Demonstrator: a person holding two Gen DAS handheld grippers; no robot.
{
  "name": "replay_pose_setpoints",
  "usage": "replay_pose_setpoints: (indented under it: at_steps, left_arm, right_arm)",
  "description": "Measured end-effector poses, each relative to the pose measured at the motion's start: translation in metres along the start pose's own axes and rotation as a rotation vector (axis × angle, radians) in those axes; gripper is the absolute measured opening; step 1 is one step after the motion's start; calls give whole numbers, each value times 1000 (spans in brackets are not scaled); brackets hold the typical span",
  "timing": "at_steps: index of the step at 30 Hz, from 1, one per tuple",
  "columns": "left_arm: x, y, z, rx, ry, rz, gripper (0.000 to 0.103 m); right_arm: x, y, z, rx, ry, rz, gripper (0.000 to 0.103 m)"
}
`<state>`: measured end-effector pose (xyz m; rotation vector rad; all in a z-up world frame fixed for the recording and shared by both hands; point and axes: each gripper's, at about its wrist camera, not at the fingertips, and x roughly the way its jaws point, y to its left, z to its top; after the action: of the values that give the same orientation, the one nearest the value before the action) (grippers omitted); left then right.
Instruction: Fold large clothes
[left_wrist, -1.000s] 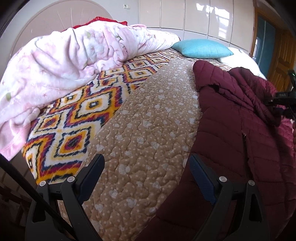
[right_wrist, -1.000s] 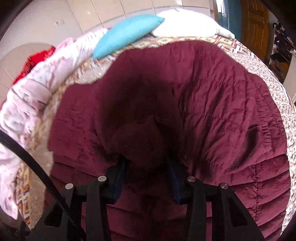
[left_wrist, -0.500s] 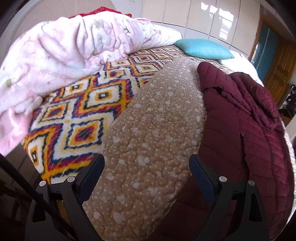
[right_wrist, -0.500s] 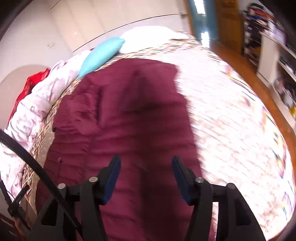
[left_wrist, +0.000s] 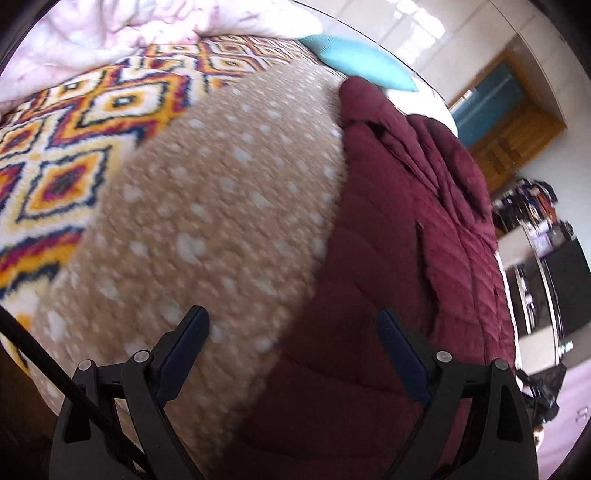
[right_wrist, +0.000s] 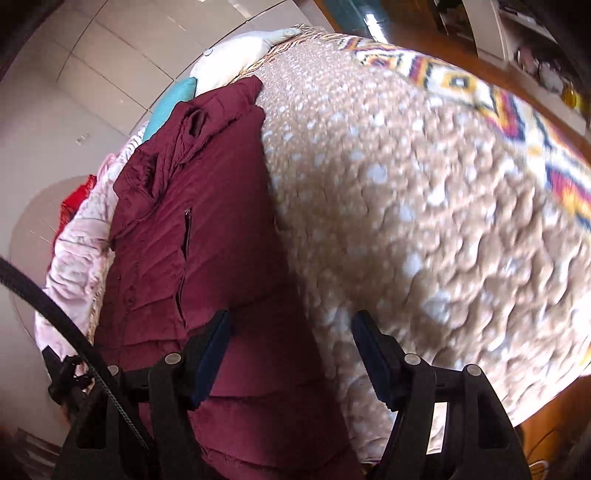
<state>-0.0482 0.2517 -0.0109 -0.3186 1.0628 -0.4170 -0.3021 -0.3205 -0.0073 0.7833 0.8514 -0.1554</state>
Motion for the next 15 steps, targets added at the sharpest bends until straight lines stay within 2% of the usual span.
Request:
replay_pose_setpoints:
  at_steps: [2, 5, 8, 11, 15]
  left_arm:
    - [-3, -11, -14, 48, 23, -20, 87]
    - [-10, -19, -36, 99, 51, -75, 83]
    - [-22, -24, -55, 146, 34, -57, 79]
    - [-30, -19, -67, 142, 28, -68, 79]
    - [-33, -9, -80, 115, 44, -74, 79]
  right_arm:
    - [-5, 3, -10, 0, -14, 49, 75]
    - [-8, 5, -27, -3, 15, 130, 75]
    - [-15, 11, -48, -50, 19, 130, 76]
    - [-19, 8, -69, -51, 68, 178, 76]
    - [-18, 3, -97, -74, 111, 188, 76]
